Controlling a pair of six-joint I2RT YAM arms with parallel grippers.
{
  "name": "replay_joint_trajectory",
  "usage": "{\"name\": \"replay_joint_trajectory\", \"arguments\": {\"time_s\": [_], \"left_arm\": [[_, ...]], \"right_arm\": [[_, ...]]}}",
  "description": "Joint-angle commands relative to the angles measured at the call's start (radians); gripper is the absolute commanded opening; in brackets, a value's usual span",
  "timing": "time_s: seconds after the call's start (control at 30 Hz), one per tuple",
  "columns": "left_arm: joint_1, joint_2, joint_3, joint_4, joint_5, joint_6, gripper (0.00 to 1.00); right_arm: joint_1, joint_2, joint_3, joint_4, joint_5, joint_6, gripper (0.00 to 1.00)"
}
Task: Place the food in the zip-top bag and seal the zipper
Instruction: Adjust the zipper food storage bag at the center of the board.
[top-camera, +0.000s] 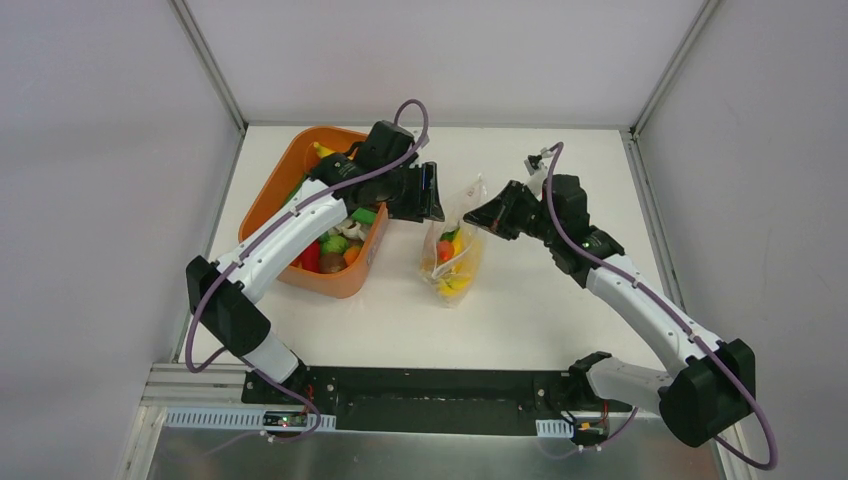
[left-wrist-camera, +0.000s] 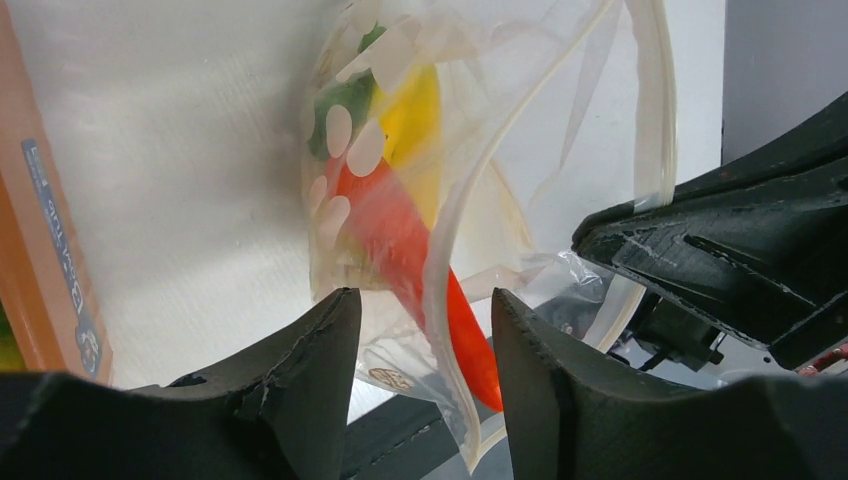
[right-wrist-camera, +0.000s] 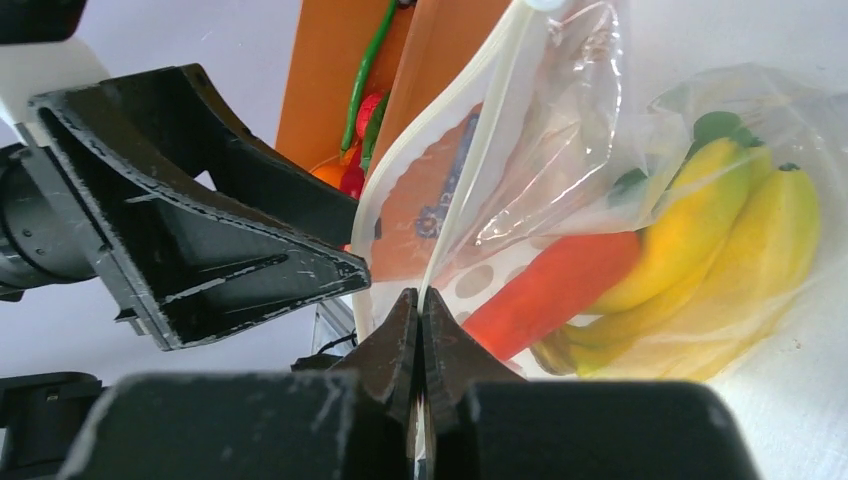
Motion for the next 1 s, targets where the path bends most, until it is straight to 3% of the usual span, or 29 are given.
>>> {"name": "replay_joint_trajectory", "arguments": {"time_s": [0.0, 0.13, 0.27, 0.43, 0.53, 0.7, 0.87, 0.97], "left_arm": [[0.006, -0.006, -0.026, 0.023, 0.034, -0.011, 0.51], [0.004, -0.006, -0.025, 0.023, 0.019, 0.002, 0.45], [0.0, 0.026, 0.043, -0.121, -0.062, 0.052, 0.25], [0.0, -0.037, 0.107, -0.096, -0.025, 0.07, 0.0], [0.0, -0.062, 0.169, -0.069, 0.06, 0.075, 0.0], [0.0, -0.025, 0.148, -0.071, 0.066, 0.094, 0.0], [-0.004, 0.168, 0.169, -0.209, 0.085, 0.093, 0.0], [-0.011, 0.093, 0.102, -0.079, 0.147, 0.065, 0.0]], "right_arm": [[0.001, -0.018, 0.029, 0.055, -0.041, 0.003, 0.0], [0.002, -0.009, 0.028, 0.073, -0.069, 0.011, 0.0], [0.002, -0.017, 0.038, 0.083, -0.065, 0.012, 0.0], [0.002, -0.048, 0.076, 0.131, -0.109, 0.003, 0.0], [0.002, -0.088, 0.09, 0.17, -0.135, -0.022, 0.0], [0.003, -0.172, 0.045, 0.168, 0.037, -0.124, 0.0], [0.002, 0.067, 0.214, -0.231, 0.101, -0.192, 0.0], [0.002, 0.095, 0.192, -0.183, 0.069, -0.164, 0.0]]}}
